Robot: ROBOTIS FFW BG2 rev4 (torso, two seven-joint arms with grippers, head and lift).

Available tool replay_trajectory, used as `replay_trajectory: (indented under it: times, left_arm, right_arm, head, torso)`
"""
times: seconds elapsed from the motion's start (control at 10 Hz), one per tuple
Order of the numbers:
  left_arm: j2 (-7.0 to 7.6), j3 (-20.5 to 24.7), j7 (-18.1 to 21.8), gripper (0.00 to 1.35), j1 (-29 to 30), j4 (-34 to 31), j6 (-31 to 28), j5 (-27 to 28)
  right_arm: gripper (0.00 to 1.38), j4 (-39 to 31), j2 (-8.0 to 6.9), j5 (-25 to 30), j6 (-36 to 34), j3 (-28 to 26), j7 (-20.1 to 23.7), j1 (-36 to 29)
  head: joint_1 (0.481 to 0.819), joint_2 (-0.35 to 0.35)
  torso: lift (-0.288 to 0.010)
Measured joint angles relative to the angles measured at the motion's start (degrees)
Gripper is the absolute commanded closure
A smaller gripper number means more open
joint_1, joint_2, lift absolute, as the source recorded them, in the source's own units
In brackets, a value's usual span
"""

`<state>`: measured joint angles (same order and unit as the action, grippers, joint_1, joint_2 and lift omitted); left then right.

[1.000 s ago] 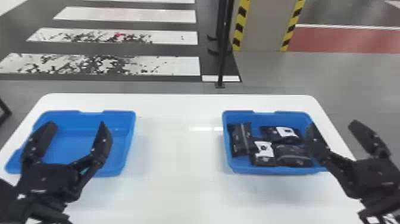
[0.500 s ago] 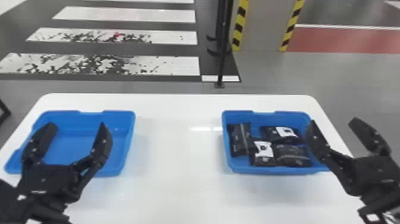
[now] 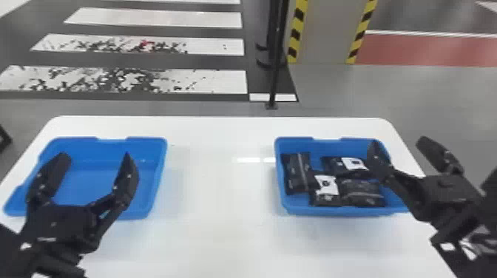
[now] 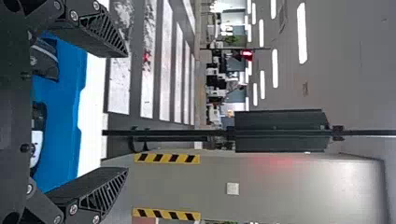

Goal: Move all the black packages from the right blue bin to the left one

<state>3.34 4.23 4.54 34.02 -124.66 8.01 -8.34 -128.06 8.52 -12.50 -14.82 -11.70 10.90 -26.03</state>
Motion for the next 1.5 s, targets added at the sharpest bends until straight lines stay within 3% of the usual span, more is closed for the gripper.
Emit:
replay_trajectory:
  times: [0.1, 0.3, 0.6, 0.8, 1.5]
  left_arm:
    - [0.0, 0.0, 0.15, 0.1, 0.0, 0.1, -0.02, -0.02]
    - [0.0, 0.0, 0.36, 0.1, -0.12, 0.39, 0.09, -0.17]
    - [0.0, 0.04, 0.56, 0.1, -0.27, 0.84, 0.54, -0.23]
    - [0.0, 0.04, 0.64, 0.1, -0.28, 1.2, 1.19, -0.23]
    - [-0.04, 0.01, 0.66, 0.1, -0.63, 2.46, 2.87, -0.23]
  right_arm:
    - [0.17, -0.18, 0.82, 1.36, -8.19, 0.86, 0.25, 3.27]
    - [0.17, 5.83, 2.62, 3.78, -16.21, 3.74, 2.91, 10.83]
    - [0.17, 20.76, 3.54, 6.1, -19.65, 7.06, 6.6, 21.48]
    - [0.17, 26.8, 4.19, 5.67, -20.4, 10.13, 6.99, 25.39]
    - [0.19, 31.54, 5.56, 3.76, -26.32, 17.16, 7.29, 30.08]
  head:
    - [0.695, -0.039]
    - [0.695, -0.023]
    - [0.695, -0.015]
    - [0.695, 0.001]
    - [0.695, 0.06]
  torso:
    - [-0.14]
    - [-0.14]
    - [-0.14]
    - [-0.14]
    - [-0.14]
